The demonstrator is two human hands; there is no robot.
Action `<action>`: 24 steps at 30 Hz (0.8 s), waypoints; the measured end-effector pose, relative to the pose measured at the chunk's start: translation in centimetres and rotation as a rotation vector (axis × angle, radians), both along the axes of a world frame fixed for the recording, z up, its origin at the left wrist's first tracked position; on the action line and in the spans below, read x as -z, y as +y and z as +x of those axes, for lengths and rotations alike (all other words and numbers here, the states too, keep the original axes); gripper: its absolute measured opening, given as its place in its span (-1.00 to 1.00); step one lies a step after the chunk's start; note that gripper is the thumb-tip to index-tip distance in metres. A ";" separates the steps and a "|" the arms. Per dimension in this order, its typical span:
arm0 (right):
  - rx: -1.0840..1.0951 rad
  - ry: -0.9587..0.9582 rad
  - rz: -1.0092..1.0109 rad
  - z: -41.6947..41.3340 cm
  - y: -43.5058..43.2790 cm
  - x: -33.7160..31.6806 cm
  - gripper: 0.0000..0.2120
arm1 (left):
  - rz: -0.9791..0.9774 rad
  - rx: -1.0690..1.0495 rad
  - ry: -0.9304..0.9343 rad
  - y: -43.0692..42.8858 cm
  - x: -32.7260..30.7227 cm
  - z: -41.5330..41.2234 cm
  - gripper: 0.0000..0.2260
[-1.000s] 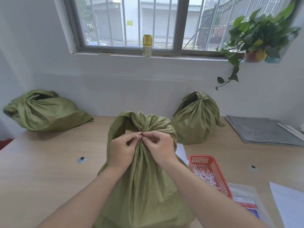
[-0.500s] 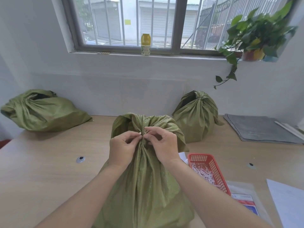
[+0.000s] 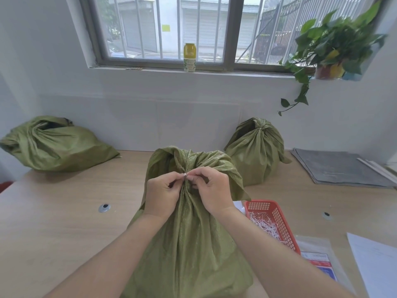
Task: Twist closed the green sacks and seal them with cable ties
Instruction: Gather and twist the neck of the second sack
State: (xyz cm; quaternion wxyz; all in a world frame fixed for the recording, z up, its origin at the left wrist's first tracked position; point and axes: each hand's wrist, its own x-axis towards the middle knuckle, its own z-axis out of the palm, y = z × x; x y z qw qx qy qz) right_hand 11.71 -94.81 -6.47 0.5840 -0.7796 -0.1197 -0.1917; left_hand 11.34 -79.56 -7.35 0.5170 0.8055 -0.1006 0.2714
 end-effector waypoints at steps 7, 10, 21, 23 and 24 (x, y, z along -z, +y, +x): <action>-0.012 0.046 -0.016 -0.2 -0.1 -0.4 -0.88 | 0.109 0.015 -0.094 0.0 -0.2 -0.1 -0.87; -0.024 0.085 0.012 -0.4 -0.2 -0.6 -0.90 | 0.186 0.038 -0.148 0.1 -0.4 -0.1 -0.85; -0.012 0.103 -0.014 -0.4 -1.2 -0.6 -0.91 | -0.001 0.144 0.059 -0.2 -0.3 0.2 -0.83; -0.002 0.066 -0.080 -0.5 -1.3 -0.6 -0.92 | -0.210 0.203 0.273 -0.2 -0.8 0.2 -0.86; 0.002 0.044 -0.107 -0.6 -1.3 -0.6 -0.93 | -0.254 0.224 0.325 0.0 -1.1 0.3 -0.87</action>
